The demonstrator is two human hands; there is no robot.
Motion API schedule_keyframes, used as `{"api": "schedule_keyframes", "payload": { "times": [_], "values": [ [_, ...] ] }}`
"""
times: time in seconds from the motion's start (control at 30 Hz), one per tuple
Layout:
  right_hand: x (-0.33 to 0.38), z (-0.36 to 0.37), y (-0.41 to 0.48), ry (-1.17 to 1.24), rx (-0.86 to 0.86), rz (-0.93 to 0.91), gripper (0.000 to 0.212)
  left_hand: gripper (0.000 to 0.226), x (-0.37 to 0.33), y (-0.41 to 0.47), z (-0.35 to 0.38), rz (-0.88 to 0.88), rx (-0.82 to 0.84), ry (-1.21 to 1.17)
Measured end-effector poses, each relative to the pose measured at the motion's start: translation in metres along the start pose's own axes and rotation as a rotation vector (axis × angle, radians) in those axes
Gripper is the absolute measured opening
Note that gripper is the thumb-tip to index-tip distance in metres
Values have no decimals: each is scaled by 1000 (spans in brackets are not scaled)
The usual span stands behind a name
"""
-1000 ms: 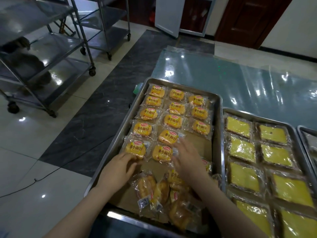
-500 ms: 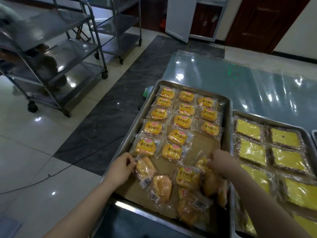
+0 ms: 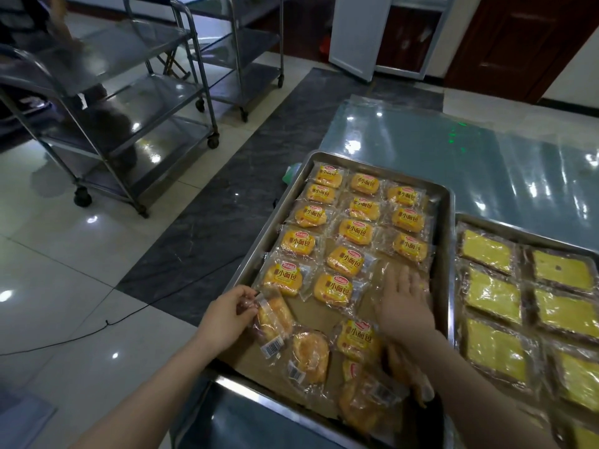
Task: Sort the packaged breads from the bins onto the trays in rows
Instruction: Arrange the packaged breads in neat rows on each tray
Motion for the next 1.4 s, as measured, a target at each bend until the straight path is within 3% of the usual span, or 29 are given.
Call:
{"api": "schedule_keyframes", "payload": {
  "times": [0.2,0.43,0.67,0.73,0.83,1.03,1.17,1.3,1.4],
  "values": [
    [4,21,4,75,2,15,77,23,2,-1,-1,19,17,35],
    [-1,-2,23,177,-171,24,74,22,2,-2,-3,16,31,14],
    [10,-17,9,292,-365,-78,42,28,-6,-4,-17,-45,-94,-278],
    [16,-20,4,350,-354,-105,39,30,-11,-2,-22,0,-120,-283],
    [21,-22,-1,395,-321,-133,34,50,-15,4,-25,63,-130,-346],
    [15,-16,-14,338,-255,-155,34,43,-4,10,-28,272,-111,151],
    [13,-11,-18,314,-163,-136,37,31,-2,15,-35,315,-76,451],
    [15,-12,-19,288,-153,-134,36,36,-14,-4,-13,389,-133,421],
    [15,-12,-22,285,-176,-104,33,51,-10,-18,21,326,1,435]
  ]
}}
Point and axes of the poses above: each hand's wrist, its own y-axis towards the middle knuckle, its own z-axis out of the palm, x = y × z, the point moved 2 cm from there along y, towards the middle knuckle, and after that the axes turned 6 degrees about -x, right-handed, at the moved point
